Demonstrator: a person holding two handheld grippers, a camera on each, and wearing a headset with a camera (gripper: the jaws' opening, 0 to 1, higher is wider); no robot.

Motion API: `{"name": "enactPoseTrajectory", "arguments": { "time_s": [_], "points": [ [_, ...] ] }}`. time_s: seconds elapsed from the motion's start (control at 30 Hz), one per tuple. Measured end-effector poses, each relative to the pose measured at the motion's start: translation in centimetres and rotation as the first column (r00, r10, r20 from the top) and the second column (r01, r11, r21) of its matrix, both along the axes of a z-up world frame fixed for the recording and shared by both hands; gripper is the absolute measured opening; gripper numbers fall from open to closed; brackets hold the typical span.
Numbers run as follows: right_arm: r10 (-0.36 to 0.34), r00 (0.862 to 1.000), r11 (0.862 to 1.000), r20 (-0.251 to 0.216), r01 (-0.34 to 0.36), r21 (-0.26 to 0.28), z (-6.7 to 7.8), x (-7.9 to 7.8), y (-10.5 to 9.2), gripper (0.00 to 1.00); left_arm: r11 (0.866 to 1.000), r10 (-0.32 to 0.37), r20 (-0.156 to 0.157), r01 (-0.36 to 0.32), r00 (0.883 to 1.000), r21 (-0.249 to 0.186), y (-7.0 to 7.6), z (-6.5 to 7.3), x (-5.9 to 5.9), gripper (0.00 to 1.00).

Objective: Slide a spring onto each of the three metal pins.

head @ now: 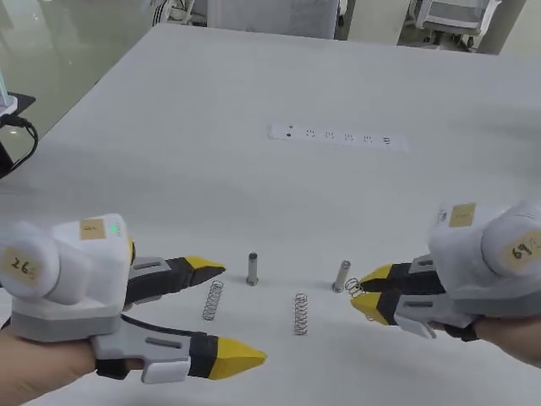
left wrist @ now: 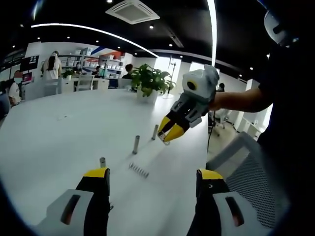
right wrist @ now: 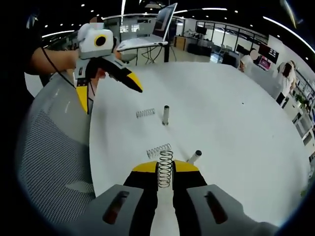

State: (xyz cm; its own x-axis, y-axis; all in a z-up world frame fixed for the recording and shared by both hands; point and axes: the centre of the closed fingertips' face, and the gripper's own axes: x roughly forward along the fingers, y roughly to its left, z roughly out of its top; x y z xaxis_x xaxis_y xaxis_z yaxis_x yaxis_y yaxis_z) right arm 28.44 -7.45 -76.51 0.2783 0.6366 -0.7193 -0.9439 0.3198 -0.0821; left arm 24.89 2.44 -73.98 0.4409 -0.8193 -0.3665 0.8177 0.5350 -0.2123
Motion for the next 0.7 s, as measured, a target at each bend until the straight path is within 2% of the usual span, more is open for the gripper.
{"name": "enactPoseTrajectory", "arguments": {
  "time_s": [0.1,0.13,0.2,0.37,0.6,0.67,0.7],
  "points": [
    [0.050,0.998,0.998,0.025,-0.049,-0.047,-0.2,-0.4,0.1,0.08,1.000,-0.004,-0.005,0.004,1.000,-0.013,-0.2,0.0,0.1,0.66],
    [0.083,0.995,0.993,0.047,-0.078,-0.088,-0.4,-0.5,0.1,0.08,1.000,-0.006,-0.003,0.005,1.000,-0.013,-0.3,0.0,0.2,0.66],
    [0.133,0.988,0.984,0.080,-0.123,-0.126,-0.4,-0.8,0.3,0.08,1.000,-0.005,-0.001,0.005,1.000,-0.020,-0.4,0.1,0.4,0.64],
    [0.178,0.979,0.975,0.100,-0.161,-0.153,-0.2,-1.2,1.2,0.08,0.999,-0.045,0.023,0.045,0.999,-0.024,-1.5,0.3,0.2,0.59],
    [0.229,0.966,0.963,0.121,-0.207,-0.172,0.2,-1.7,2.2,0.08,0.998,-0.050,0.019,0.051,0.999,-0.033,-2.0,0.1,0.5,0.56],
    [0.253,0.959,0.956,0.130,-0.227,-0.186,0.2,-1.9,2.4,0.08,0.998,-0.053,0.019,0.054,0.998,-0.035,-2.4,0.1,0.6,0.54],
    [0.276,0.950,0.949,0.144,-0.246,-0.196,0.3,-2.0,2.5,0.08,0.998,-0.057,0.019,0.058,0.998,-0.039,-2.6,0.2,0.6,0.53]
  ]
}}
